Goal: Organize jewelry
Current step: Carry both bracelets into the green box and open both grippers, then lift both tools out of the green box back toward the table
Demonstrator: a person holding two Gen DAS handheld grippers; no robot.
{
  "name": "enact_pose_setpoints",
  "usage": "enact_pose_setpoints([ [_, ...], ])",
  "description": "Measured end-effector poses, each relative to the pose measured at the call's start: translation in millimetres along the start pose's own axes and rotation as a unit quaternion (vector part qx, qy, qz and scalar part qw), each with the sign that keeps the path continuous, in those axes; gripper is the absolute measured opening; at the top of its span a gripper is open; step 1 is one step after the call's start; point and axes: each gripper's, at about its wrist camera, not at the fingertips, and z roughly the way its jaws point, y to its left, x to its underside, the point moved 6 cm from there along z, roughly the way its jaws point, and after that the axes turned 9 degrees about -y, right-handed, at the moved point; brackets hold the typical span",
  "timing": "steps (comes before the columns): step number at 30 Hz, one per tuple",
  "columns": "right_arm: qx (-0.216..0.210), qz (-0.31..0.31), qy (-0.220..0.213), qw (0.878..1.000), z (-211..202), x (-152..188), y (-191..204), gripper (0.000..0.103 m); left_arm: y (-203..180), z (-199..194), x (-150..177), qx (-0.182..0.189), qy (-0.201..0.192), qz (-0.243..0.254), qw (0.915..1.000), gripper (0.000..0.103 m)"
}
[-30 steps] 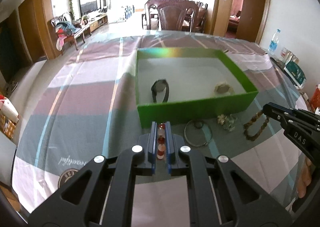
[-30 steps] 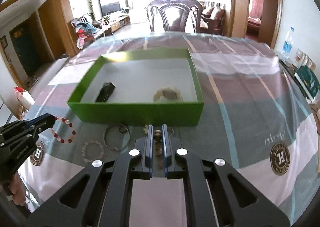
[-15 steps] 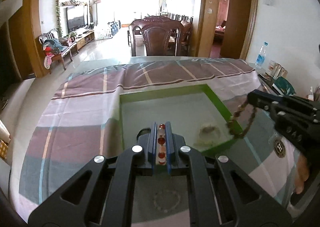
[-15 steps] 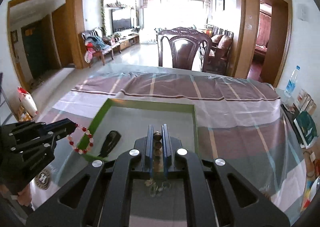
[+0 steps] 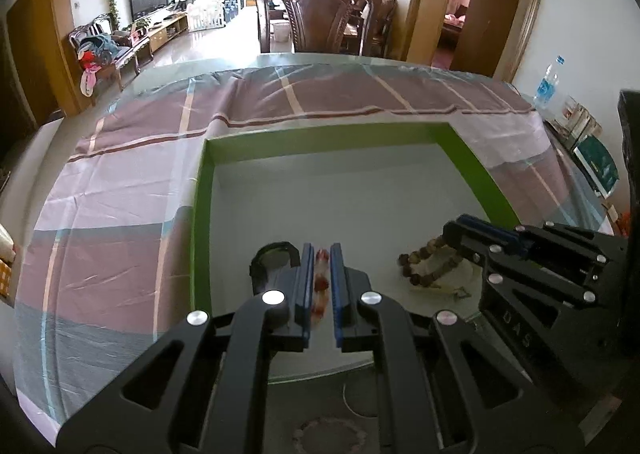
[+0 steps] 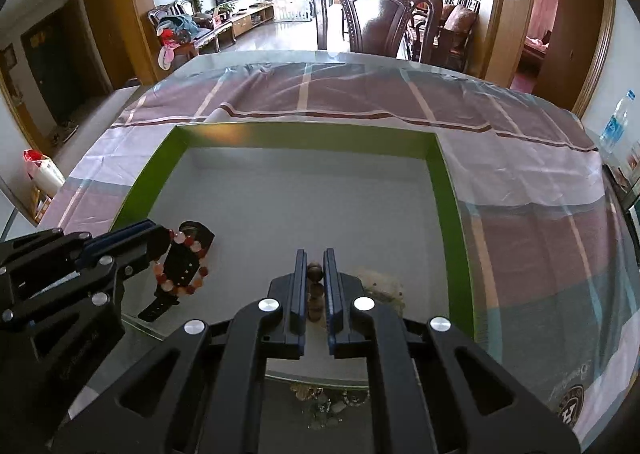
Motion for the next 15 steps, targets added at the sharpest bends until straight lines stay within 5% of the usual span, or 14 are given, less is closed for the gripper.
enact_pose_setpoints([
  [2, -0.005, 0.005, -0.007, 1.0, -9, -2, -2, 0.02, 3, -5, -1, -0.006, -0.007, -0.005, 0.9999, 0.032],
  [4, -0.008, 0.01, -0.021, 1.0, -21, -4, -6, 0.048, 6, -13, -1, -0.012, -0.017, -0.002, 0.9998, 0.038],
  [9, 0.003, 0.001, -0.04, 0.999, -64, 8, -23, 0.048, 14, -39, 22, -0.047, -0.009, 0.013, 0.9988, 0.039],
  [11, 0.007, -0.002, -0.039, 0.999, -77, 21, -29, 0.048, 13, -52, 41, -0.048, -0.011, 0.021, 0.9986, 0.049],
  [15, 0.023, -0.006, -0.004, 1.0, -74, 58, -42, 0.048, 10, -55, 73, -0.044, 0.01, 0.026, 0.9986, 0.051],
])
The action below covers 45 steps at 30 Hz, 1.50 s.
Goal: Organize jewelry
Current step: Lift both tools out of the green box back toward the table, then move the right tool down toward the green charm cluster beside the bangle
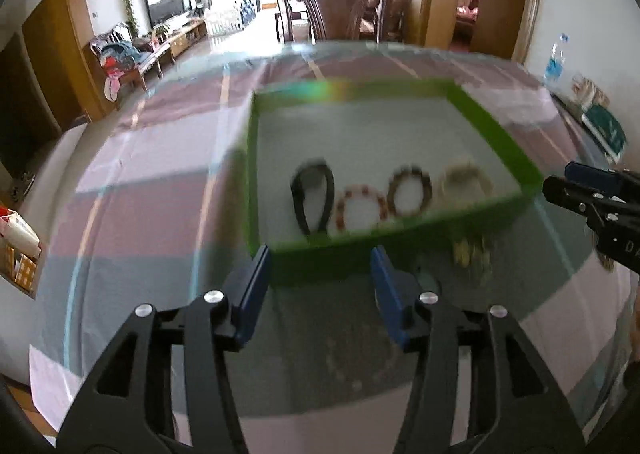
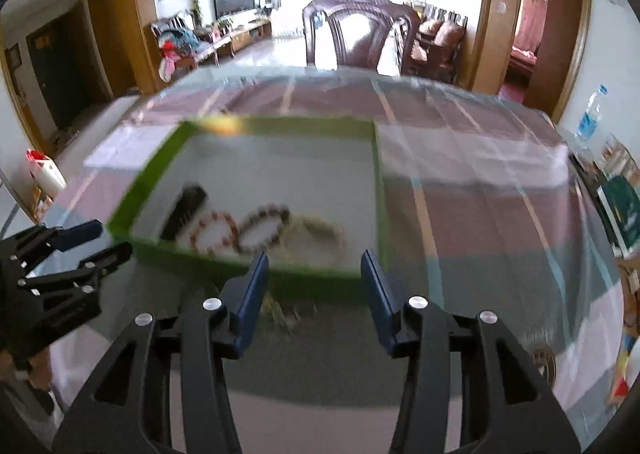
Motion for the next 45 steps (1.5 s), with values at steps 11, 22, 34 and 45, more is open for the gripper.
enact_pose_setpoints([
  [11, 0.003, 0.024, 0.076, 0.997, 63, 48, 7, 0.048, -12, 17, 42, 0.002, 0.05, 0.015, 0.9986, 0.062],
  [22, -0.043, -0.054, 0.125, 0.99, 39, 83, 37, 0.048, 8, 16, 65, -0.01, 0.072, -0.008, 0.9973, 0.067],
  [34, -0.049, 0.013, 0.087, 0.995, 32, 69, 26, 0.048, 5, 13, 79, -0.006, 0.086, -0.007, 0.9962, 0.067],
  [45, -0.037, -0.017, 0.107, 0.993, 40, 78, 29, 0.051, 1, 18, 79, -0.005, 0.093, -0.007, 0.9956, 0.07],
])
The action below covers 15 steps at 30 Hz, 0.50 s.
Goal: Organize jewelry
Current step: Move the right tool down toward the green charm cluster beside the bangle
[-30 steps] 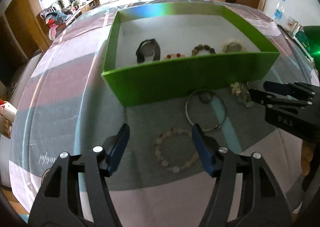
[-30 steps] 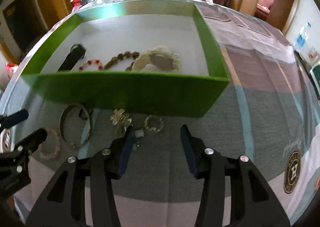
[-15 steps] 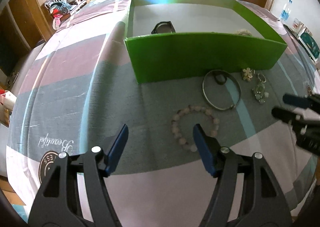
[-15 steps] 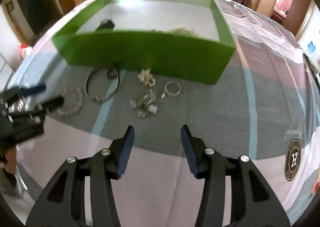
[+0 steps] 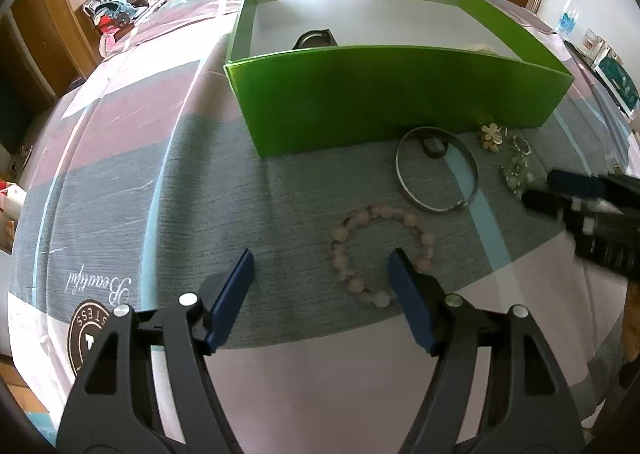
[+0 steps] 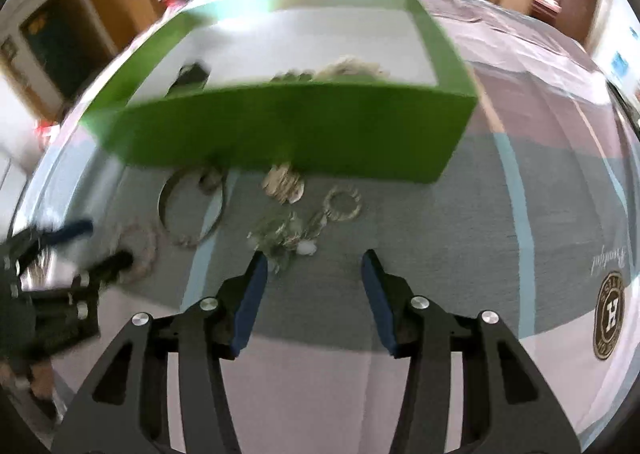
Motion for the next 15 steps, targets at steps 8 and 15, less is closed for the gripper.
enact_pose_setpoints([
  [8, -0.038, -0.016, 0.002, 0.999, -21, 10, 3, 0.052, 0, 1, -1, 0.001, 0.001, 0.001, 1.0, 0.071],
  [15, -0.042, 0.024, -0.031, 0.998, -12, -21, 0, 0.035, -1, 2, -1, 0.001, 0.001, 0.003, 1.0, 0.072],
])
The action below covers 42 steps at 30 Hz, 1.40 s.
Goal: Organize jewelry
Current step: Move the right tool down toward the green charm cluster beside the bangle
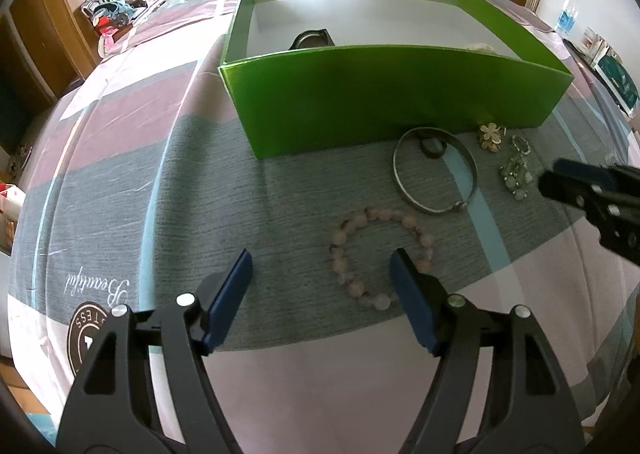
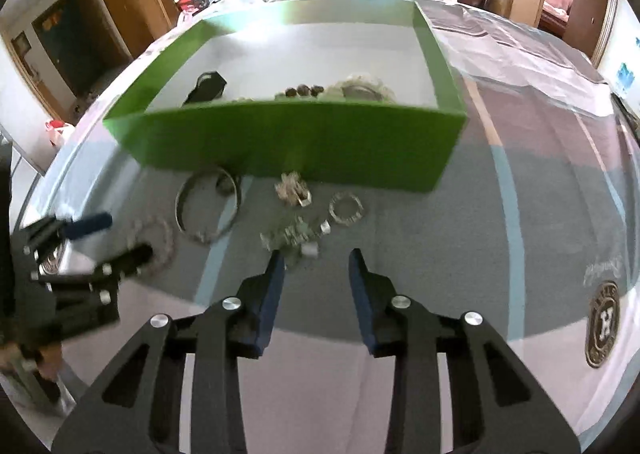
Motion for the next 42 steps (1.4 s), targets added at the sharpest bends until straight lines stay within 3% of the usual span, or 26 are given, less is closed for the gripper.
enact_pose_setpoints([
  [6, 0.0, -0.011, 0.003, 1.0, 30, -7, 9, 0.033, 2, 1, 1, 0.001, 0.001, -0.005, 1.0, 0.076],
  [8, 0.008, -0.024, -0.004, 1.0, 28, -2, 9, 0.019, 3, 1, 1, 0.002, 0.001, -0.004, 1.0, 0.076],
  [12, -0.02, -0.029, 0.02, 0.999, 16, 10, 14, 0.015, 2, 2, 0, 0.0, 0.001, -0.005, 1.0, 0.077],
  [18, 0.024, -0.022, 0.026, 0.999, -6, 28, -6, 0.015, 2, 1, 1, -0.002, 0.001, -0.002, 1.0, 0.077],
  [21, 0.034, 0.003, 0.026, 0.999, -10, 32, -20, 0.019, 0, 0, 1, -0.001, 0.0, 0.0, 1.0, 0.077],
  [24, 0.017, 0.026, 0.018, 0.999, -15, 32, -25, 0.036, -1, -2, 1, -0.001, -0.004, 0.002, 1.0, 0.076],
  [28, 0.048, 0.045, -0.005, 0.998, -21, 25, -40, 0.036, 5, -3, 3, -0.005, -0.003, -0.007, 1.0, 0.075],
  [35, 0.105, 0.047, 0.013, 0.993, -7, 37, -57, 0.037, 10, 0, 5, -0.004, -0.001, -0.016, 0.9999, 0.075],
  [42, 0.055, 0.013, 0.018, 0.998, 1, 37, -26, 0.042, 10, -1, 5, -0.007, -0.001, -0.015, 0.9999, 0.075],
])
